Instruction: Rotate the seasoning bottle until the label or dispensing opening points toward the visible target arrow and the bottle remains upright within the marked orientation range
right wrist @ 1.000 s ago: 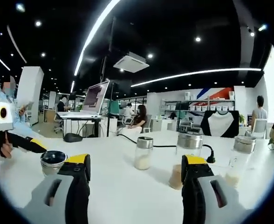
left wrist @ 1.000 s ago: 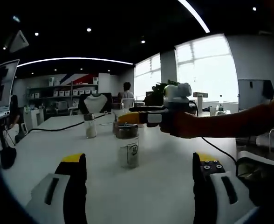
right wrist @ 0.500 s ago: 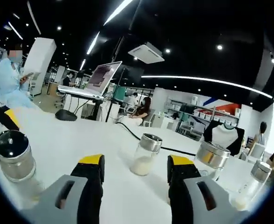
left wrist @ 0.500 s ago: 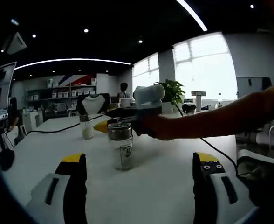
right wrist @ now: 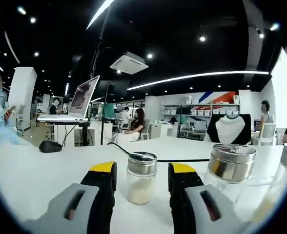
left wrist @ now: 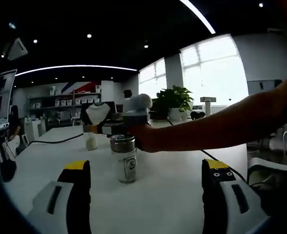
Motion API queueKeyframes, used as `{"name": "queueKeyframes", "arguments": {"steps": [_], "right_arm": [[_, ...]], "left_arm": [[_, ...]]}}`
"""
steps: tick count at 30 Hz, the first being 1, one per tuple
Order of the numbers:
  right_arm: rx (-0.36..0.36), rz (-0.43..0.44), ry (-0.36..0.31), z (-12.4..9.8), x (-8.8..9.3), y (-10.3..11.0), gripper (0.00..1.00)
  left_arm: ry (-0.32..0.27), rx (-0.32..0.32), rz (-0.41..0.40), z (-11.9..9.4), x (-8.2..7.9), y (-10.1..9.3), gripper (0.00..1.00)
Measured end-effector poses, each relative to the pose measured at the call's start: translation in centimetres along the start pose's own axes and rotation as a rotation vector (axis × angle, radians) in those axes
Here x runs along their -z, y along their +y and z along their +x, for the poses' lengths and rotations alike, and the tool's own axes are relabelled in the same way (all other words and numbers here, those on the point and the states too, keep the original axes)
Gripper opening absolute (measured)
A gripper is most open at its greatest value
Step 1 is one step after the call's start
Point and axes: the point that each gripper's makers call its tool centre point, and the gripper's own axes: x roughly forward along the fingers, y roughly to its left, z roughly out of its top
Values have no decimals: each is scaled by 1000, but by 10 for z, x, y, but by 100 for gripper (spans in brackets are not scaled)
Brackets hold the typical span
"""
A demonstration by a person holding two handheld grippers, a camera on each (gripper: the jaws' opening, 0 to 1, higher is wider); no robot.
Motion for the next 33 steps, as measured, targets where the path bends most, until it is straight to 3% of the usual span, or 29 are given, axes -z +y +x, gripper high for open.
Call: {"name": "queueKeyframes", "arguments": {"steps": [5, 13, 20, 25, 28, 33], "right_arm": [[-6, -19, 0, 11, 2, 3, 33], [-10, -61, 27, 31, 8, 5, 34], [8, -46, 37, 37, 9, -1, 32], [20, -39, 61, 31, 8, -3, 30], [-11, 7, 11, 19, -8, 4, 29], [-55, -56, 11, -2, -15, 14, 28]], "left_arm": [[9, -5, 4, 1, 4, 2, 100], [17, -3, 4, 2, 7, 1, 100], [29, -1, -9, 5, 13, 1, 100], [25, -1, -10, 5, 12, 1, 100], [21, -1, -12, 4, 11, 2, 100], [22, -2, -17, 4, 13, 3, 100]]}}
